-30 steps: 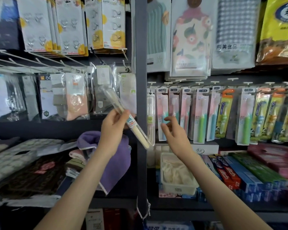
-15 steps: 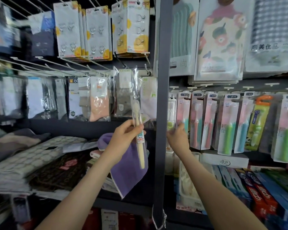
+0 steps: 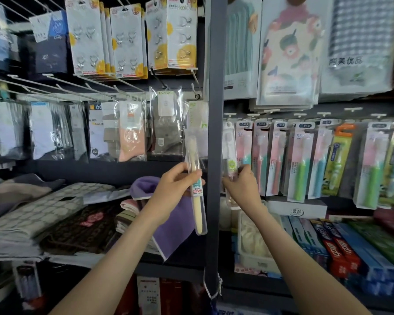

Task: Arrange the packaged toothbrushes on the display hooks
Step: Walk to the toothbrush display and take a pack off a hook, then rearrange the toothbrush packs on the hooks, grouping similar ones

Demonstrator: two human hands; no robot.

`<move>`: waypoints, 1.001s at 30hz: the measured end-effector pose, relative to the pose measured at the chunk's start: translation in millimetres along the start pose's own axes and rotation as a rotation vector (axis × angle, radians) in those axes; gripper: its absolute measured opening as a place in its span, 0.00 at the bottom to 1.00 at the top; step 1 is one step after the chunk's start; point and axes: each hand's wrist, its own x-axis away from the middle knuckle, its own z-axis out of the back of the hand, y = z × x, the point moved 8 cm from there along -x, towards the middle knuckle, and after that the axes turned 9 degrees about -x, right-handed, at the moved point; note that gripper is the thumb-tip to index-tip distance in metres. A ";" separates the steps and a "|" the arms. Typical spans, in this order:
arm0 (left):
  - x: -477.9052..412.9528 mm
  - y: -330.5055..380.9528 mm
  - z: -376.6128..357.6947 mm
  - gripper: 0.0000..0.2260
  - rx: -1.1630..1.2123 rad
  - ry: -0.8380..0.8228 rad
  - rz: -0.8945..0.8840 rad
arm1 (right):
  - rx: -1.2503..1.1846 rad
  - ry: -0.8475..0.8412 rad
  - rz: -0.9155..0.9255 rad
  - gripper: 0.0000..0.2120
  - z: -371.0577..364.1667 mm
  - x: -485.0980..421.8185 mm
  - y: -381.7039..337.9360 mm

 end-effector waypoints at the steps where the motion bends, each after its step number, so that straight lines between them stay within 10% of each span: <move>1: 1.5 -0.7 -1.7 0.07 0.004 0.000 0.009 | 0.004 -0.007 0.007 0.15 2.5 2.9 -3.9; 10: 17.3 -6.3 -14.0 0.07 -0.017 -0.009 0.061 | -0.120 -0.028 0.050 0.14 27.7 33.8 -44.8; 20: 43.5 -26.8 -58.7 0.07 0.036 -0.176 0.139 | -0.633 -0.418 -0.215 0.20 18.3 106.9 -16.2; 30: 65.4 -70.7 -138.8 0.05 0.015 -0.344 0.256 | -0.583 -0.409 -0.372 0.21 67.3 156.9 42.0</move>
